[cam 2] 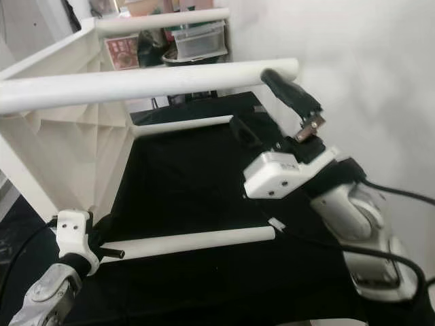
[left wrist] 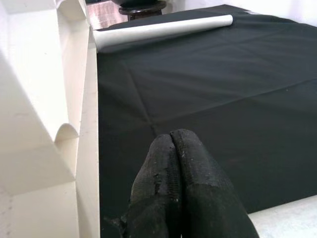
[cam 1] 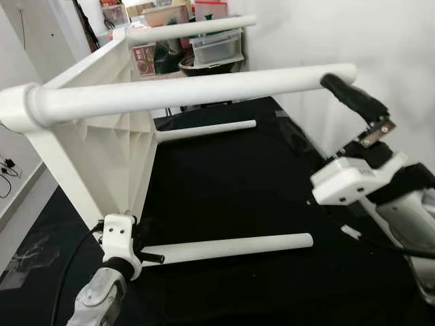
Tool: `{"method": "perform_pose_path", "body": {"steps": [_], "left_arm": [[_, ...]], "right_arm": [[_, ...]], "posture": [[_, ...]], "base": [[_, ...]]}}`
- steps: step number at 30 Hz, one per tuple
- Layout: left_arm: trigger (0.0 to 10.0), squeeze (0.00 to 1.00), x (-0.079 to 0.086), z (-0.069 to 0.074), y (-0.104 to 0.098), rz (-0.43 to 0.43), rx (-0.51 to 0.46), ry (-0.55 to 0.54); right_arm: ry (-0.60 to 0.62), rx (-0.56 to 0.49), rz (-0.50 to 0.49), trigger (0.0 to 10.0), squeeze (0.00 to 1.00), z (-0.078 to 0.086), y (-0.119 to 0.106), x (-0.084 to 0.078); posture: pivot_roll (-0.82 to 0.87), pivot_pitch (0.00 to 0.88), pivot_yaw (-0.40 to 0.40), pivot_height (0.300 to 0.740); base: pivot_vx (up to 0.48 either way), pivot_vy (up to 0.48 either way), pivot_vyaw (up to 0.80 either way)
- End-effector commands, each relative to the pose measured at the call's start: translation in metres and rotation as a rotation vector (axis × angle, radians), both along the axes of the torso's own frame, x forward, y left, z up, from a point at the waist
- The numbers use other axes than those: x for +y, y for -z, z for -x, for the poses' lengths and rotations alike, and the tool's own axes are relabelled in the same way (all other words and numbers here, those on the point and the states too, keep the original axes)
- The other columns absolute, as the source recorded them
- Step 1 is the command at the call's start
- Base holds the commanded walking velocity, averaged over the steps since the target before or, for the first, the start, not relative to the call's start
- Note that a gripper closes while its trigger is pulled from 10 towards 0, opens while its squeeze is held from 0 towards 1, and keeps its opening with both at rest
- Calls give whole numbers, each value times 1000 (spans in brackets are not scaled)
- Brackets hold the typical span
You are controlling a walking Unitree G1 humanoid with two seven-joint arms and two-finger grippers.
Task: Building children table
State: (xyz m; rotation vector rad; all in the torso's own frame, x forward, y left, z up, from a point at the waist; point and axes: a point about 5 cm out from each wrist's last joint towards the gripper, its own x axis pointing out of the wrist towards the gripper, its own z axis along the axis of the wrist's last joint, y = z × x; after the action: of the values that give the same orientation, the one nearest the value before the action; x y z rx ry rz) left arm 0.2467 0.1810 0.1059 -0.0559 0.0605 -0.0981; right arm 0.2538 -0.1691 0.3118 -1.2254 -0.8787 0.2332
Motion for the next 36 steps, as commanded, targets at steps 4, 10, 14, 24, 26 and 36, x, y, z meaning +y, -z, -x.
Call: {"method": "perform_pose_path", "body": {"steps": [4, 10, 14, 24, 26, 36], "left_arm": [[10000, 0, 10, 0, 2, -14, 10, -52], [10000, 0, 13, -1, 2, -7, 6, -67], [10000, 0, 14, -2, 1, 1, 2, -84], [10000, 0, 21, -6, 7, 19, 14, -107], [10000, 0, 24, -7, 9, 19, 18, -116], [10000, 0, 65, -20, 7, -55, -20, -237]], "right_arm": [[2, 30, 76, 10000, 0, -14, -4, 9], [26, 22, 93, 10000, 0, -22, -13, 9], [48, -1, 105, 10000, 0, -28, -22, 8], [55, 12, 97, 0, 0, -36, -29, 10], [54, 15, 93, 0, 0, -37, -29, 10], [71, 54, 48, 0, 0, -42, -26, 9]], "posture": [[-97, 0, 88, 740], [-105, 0, 71, 740], [-107, 0, 60, 740], [-115, 0, 38, 740], [-119, 0, 37, 740], [-122, 0, 29, 740]], "base": [[0, 0, 0], [0, 0, 0], [0, 0, 0], [0, 0, 0], [0, 0, 0], [0, 0, 0]]}}
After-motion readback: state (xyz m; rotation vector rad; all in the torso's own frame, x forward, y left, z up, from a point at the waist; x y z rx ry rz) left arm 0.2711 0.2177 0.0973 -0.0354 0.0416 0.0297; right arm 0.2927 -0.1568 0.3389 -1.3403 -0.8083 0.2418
